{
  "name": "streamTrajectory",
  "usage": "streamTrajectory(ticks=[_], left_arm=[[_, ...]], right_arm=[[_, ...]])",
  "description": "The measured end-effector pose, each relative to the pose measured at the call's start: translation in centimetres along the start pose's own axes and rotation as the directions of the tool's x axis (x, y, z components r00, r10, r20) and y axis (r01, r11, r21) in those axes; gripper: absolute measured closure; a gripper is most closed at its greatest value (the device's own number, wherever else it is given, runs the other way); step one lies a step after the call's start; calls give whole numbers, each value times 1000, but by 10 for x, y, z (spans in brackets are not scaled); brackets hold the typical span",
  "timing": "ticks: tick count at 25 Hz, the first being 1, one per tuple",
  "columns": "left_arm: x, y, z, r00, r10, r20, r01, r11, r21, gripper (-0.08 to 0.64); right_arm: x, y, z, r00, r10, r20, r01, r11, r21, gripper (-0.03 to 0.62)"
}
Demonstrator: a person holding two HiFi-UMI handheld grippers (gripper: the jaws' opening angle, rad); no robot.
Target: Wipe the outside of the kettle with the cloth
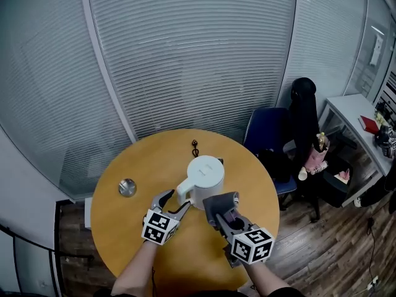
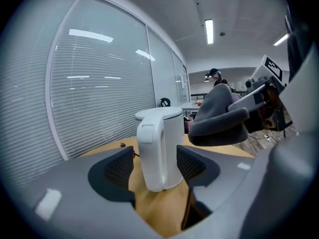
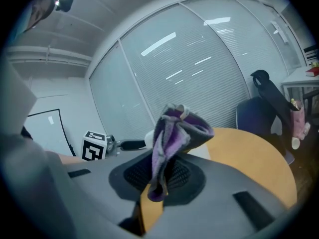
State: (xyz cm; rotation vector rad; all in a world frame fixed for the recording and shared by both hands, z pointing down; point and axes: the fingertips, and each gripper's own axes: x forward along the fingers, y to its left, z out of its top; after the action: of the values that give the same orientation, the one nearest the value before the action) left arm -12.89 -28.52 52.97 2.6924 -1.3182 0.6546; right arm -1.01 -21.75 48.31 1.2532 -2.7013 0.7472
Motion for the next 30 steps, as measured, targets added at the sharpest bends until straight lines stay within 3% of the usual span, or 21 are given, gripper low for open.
streamTrajectory(ticks=[8, 12, 17, 23, 30], left_arm=[[24, 1, -8, 999, -47, 13, 47, 999, -22, 313], [23, 8, -9, 999, -36, 33, 37, 998, -50, 399], [22, 8, -8, 998, -45, 48, 48, 997, -53, 400], [21, 5, -8, 997, -56, 57, 60, 996, -66, 402], [20, 3, -8, 997, -57, 60, 61, 996, -72, 402]], right_arm=[[44, -1, 20, 999, 47, 13, -47, 999, 11, 551], [60, -4, 28, 998, 56, 41, -57, 998, 32, 551], [75, -11, 19, 998, 61, 31, -64, 995, 76, 551], [90, -37, -30, 998, 58, -37, -48, 972, 229, 551], [110, -89, -123, 966, -50, -254, 128, 946, 299, 549]])
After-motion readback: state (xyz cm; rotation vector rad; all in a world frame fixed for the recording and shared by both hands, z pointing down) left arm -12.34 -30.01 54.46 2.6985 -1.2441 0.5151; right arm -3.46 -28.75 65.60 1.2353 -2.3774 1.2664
